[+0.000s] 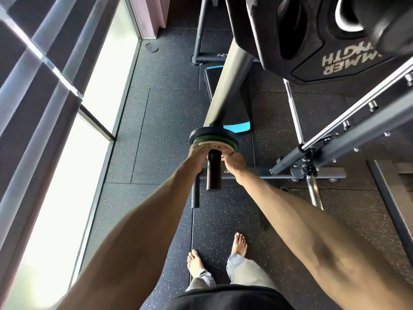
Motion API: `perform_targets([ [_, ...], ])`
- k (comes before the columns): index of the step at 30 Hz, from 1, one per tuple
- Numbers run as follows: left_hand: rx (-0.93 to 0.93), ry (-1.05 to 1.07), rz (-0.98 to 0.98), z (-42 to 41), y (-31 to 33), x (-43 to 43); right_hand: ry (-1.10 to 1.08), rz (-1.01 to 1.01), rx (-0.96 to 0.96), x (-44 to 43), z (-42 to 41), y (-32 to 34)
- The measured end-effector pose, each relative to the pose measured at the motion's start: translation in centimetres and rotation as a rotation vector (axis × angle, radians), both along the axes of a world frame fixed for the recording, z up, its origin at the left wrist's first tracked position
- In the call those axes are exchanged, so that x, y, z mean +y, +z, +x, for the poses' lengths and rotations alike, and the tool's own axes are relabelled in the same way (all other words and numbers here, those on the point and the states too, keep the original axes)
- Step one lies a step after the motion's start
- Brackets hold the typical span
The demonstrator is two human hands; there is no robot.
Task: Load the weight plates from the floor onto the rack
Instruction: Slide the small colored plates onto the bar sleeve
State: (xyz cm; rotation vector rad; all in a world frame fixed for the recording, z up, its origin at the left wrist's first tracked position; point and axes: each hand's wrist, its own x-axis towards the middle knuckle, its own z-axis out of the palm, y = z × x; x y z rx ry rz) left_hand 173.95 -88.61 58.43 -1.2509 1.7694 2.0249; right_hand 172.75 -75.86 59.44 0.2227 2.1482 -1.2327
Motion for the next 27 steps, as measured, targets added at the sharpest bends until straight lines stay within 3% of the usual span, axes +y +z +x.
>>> perform_targets([
  [10,-0.064,-0.039,0.108,-1.6,1.2,-1.0,0.010,-0.026,-0.045,-1.4,-2.8,2.7],
  [16,-0.073,-0.085,0.078,-1.6,0.3,-1.5,0.019,-0.018,-0.003,-1.6,-2.8,3.1],
  [18,-0.098,-0.126,-0.047,-0.9,-0.3,-1.3,0.090,0.046,0.046,-1.6,-2.4,2.5],
  [22,-0.072,-0.240,-0.484,0.6,0.1,-1.3,0.256,0.268,0.227,-1.0,-1.2,2.2],
  [27,0.050,-0.372,-0.683,1.0,4.5,-0.8,0.377,0.466,0.423,-0.6,0.5,6.1],
])
